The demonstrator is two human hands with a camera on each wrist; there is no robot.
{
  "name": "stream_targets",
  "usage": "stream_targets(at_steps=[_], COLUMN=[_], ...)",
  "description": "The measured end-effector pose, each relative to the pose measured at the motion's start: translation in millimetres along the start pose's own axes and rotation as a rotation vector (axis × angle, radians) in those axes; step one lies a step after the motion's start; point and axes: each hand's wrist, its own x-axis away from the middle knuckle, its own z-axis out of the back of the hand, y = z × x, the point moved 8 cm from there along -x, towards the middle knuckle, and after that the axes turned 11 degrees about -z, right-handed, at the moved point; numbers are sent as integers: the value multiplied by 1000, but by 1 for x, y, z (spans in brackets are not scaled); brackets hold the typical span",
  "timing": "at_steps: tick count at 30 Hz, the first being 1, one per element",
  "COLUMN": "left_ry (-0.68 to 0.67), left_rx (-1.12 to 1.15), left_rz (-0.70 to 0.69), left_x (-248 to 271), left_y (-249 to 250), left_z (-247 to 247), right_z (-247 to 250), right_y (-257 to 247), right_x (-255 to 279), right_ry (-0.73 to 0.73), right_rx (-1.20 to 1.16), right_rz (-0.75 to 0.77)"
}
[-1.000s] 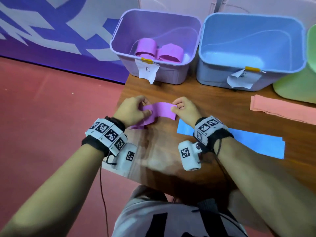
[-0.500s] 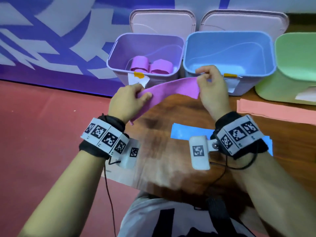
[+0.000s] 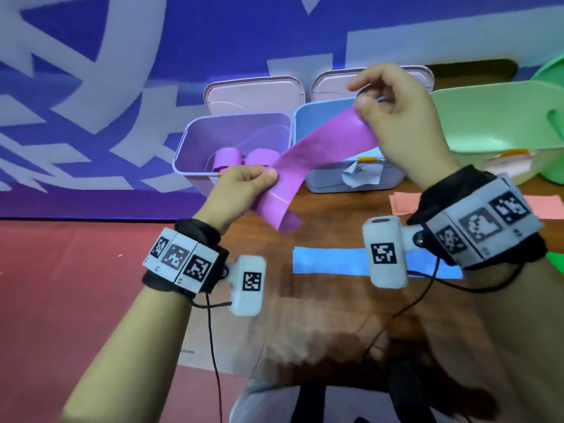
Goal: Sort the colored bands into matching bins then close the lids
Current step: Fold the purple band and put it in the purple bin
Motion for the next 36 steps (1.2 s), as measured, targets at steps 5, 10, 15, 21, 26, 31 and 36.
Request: stream_targets(at_steps=[5,10,15,21,26,31,36], left_ry=[-76,-129,-128,-92,-34,29,16], left_rx=[128,339,475,529,475,409,401], left_rz=[109,192,178,114,77,68,-9], left_x=[-4,1,4,7,4,1,-1], left_y=[6,13,19,27,26,21,30], left_z=[-20,-39,-43,-40,-35,-32,-32], right_z=[18,-1,-34,-50,-60,-54,-40], right_y=[1,-3,-2,-7,-6,0,47], right_x=[2,14,40,55,56,59,41], right_ry=[34,-48,-164,-160,-184,-183,-128], right_rx=[-203,-266,-191,7,126,35,-214], right_rz=[-72,-95,-43,146,237,204,-220])
